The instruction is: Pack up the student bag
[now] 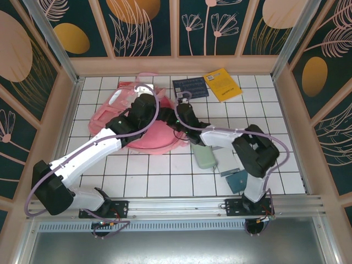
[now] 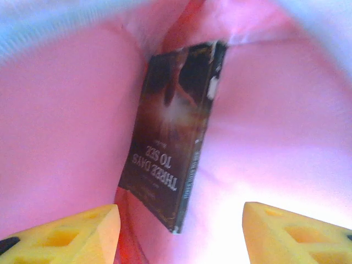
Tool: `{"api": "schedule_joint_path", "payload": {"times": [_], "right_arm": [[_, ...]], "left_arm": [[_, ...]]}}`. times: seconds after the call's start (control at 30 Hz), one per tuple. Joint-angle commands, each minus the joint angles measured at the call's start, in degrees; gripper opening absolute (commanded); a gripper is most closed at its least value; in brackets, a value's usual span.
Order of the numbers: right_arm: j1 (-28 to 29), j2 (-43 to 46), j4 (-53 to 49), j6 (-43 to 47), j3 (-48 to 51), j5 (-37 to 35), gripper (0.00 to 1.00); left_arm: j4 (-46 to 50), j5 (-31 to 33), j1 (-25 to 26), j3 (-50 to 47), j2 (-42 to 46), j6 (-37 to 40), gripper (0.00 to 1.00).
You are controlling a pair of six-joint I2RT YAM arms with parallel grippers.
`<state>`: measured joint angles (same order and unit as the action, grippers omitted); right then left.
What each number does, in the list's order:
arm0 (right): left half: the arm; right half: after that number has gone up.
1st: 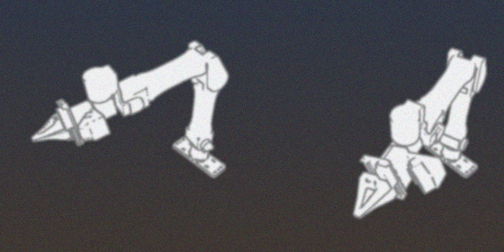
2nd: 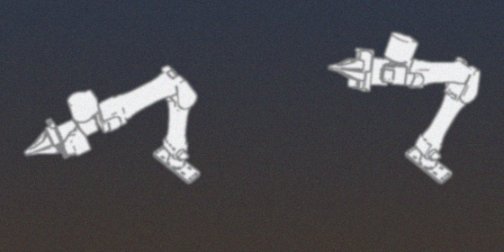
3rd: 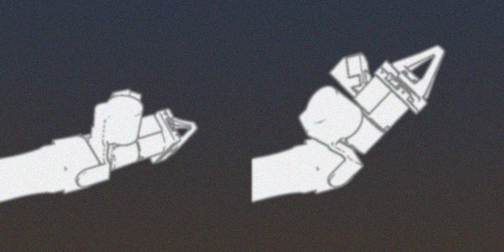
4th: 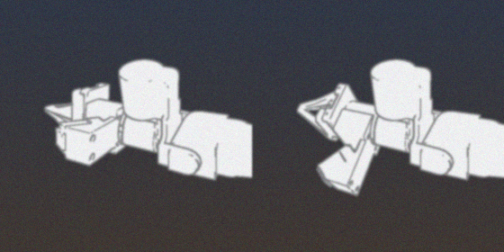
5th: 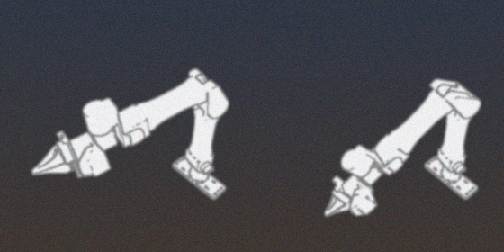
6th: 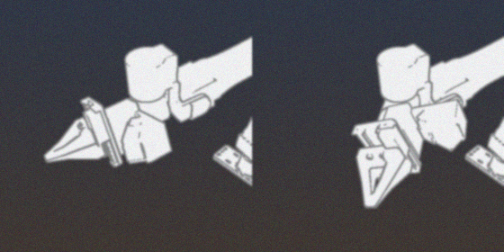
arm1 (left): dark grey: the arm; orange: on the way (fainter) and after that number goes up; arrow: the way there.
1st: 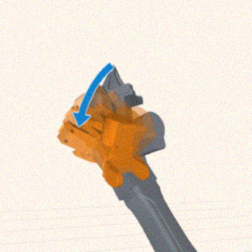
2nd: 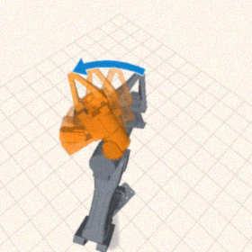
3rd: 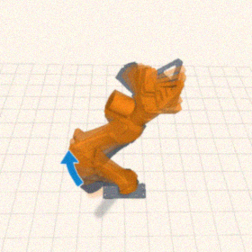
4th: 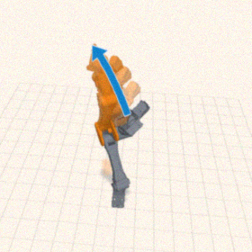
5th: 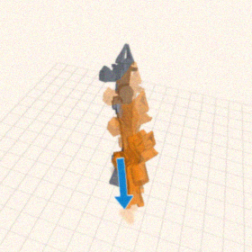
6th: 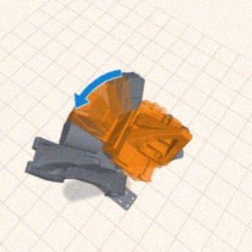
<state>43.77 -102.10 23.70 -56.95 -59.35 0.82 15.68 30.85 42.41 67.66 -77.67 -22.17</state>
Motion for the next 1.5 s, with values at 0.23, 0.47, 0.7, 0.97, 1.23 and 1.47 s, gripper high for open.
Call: {"api": "schedule_joint_path", "payload": {"times": [0.23, 0.47, 0.7, 0.97, 1.23, 1.47], "right_arm": [[-12.08, 10.43, -9.54, 13.26, 6.45, 0.88, 0.60], [-21.46, 12.23, -14.95, 20.79, 4.51, 2.80, 0.67], [-28.38, 9.07, -15.07, 26.84, 0.69, 6.09, 0.75], [-29.95, -2.61, -16.91, 29.95, -9.92, 6.67, 0.69], [-30.35, -13.69, -18.59, 31.54, -20.28, 7.83, 0.67], [-30.91, -22.01, -21.54, 33.07, -29.22, 8.12, 0.66]], "left_arm": [[-1.54, 2.99, -0.45, -4.11, 2.53, -2.03, 0.00], [-1.39, -0.87, -0.43, -4.72, 0.46, -3.31, 0.50], [-7.74, -8.61, -0.47, -1.34, -4.70, -3.58, 0.61], [-10.23, -16.23, -5.45, 11.72, -22.51, -6.26, 0.62], [-12.95, -21.24, -10.92, 22.97, -38.46, -13.21, 0.64], [-17.10, -30.00, -14.20, 30.85, -50.47, -19.03, 0.67]]}}
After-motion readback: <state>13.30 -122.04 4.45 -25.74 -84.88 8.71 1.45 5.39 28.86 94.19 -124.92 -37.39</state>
